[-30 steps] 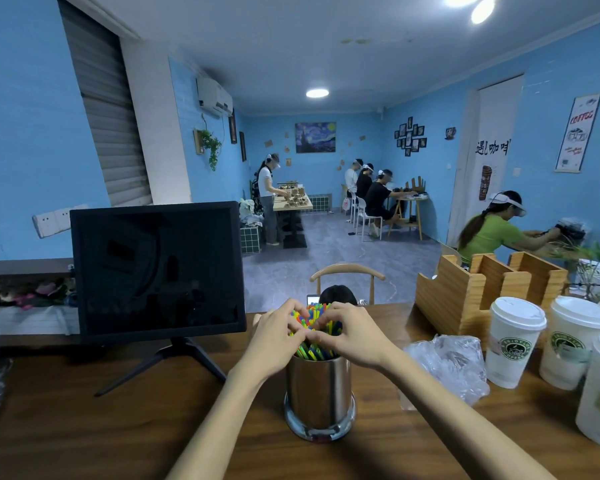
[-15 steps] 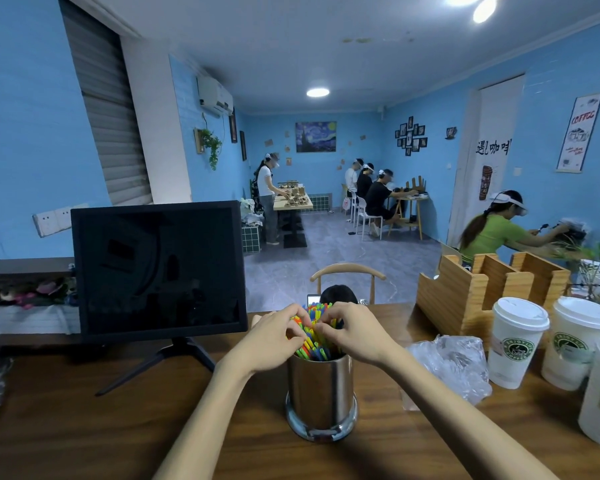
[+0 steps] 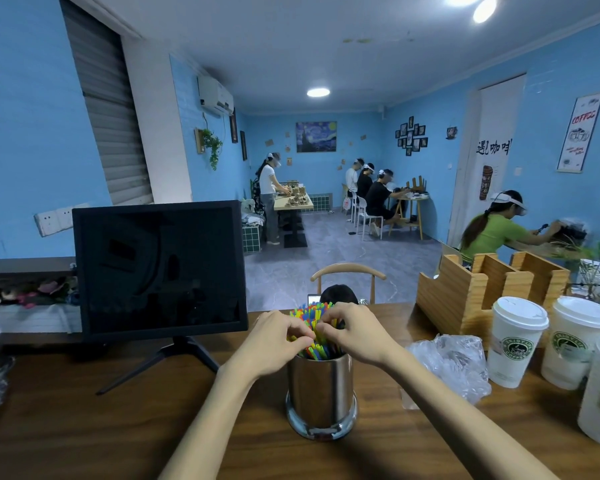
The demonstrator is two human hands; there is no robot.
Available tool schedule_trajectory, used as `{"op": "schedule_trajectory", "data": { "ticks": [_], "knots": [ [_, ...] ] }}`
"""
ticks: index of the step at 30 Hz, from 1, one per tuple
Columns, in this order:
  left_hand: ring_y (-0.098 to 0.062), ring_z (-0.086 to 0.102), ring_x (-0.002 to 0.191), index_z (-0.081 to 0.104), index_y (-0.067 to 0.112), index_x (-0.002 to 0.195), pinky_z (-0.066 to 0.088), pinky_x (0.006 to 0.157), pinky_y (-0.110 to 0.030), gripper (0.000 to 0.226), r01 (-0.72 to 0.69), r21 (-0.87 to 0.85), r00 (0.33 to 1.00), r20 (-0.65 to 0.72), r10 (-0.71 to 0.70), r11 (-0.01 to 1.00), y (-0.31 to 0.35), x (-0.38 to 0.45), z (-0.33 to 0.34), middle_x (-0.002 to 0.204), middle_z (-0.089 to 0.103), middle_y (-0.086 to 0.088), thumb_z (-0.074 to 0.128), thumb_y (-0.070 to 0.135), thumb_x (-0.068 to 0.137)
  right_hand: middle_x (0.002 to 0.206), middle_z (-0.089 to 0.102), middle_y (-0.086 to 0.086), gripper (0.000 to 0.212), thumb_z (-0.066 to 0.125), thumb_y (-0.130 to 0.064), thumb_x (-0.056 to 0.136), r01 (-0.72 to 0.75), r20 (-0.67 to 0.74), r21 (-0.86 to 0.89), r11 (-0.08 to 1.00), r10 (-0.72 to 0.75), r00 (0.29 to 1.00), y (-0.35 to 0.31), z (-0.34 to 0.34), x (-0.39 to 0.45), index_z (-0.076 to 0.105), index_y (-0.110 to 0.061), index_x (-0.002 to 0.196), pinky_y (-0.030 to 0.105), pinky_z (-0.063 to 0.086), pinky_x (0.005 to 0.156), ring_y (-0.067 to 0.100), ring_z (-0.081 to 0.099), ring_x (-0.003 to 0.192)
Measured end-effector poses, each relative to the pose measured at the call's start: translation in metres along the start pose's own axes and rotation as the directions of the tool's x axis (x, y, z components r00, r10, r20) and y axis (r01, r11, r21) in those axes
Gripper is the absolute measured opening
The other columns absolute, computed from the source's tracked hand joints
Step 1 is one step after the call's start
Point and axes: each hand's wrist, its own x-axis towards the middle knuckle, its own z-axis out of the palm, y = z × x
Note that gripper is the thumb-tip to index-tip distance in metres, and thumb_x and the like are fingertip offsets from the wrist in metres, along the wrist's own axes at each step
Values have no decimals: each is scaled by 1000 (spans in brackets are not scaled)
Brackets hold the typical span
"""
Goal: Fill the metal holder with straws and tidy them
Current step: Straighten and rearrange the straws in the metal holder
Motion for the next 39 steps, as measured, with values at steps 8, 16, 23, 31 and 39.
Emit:
{"op": "schedule_trajectory", "data": {
  "ticks": [8,16,23,31,39],
  "knots": [
    [-9,43,90,68,35,97,41,94,-36,14,-68,124,996,-44,74,990,6,2,15,91,55,19,55,40,99,86,67,-12,19,64,-34,94,22,-2,16,1000,-22,1000,-2,-3,-2,77,-22,86,36,50,78,9,62,82],
    [-9,47,81,52,30,80,39,74,-29,20,-55,-25,951,-307,45,998,6,1,14,78,53,12,54,25,99,94,70,-13,20,63,-40,94,34,-1,41,999,-34,999,-1,-3,-5,75,-24,96,39,52,84,8,63,88],
    [-3,49,65,53,24,77,35,60,-12,22,-64,-155,851,-524,-28,986,22,8,11,65,50,13,63,16,95,85,67,-15,26,71,-54,88,74,-47,138,988,-69,997,-7,5,-7,78,-29,90,33,45,87,7,58,87],
    [-1,65,67,82,26,93,53,65,-17,12,-73,-172,799,-599,-46,982,14,10,17,76,74,7,84,24,81,82,71,-10,18,70,-40,94,32,-35,133,991,-28,999,-6,3,-7,74,-23,87,33,45,81,6,57,80],
    [-5,59,63,75,33,78,50,61,-24,8,-51,-194,837,-544,-64,980,7,5,12,66,66,16,82,35,82,79,68,-6,23,63,-50,85,-25,-11,71,997,26,1000,-1,3,-5,60,-28,80,40,50,79,14,61,79]
  ]
}}
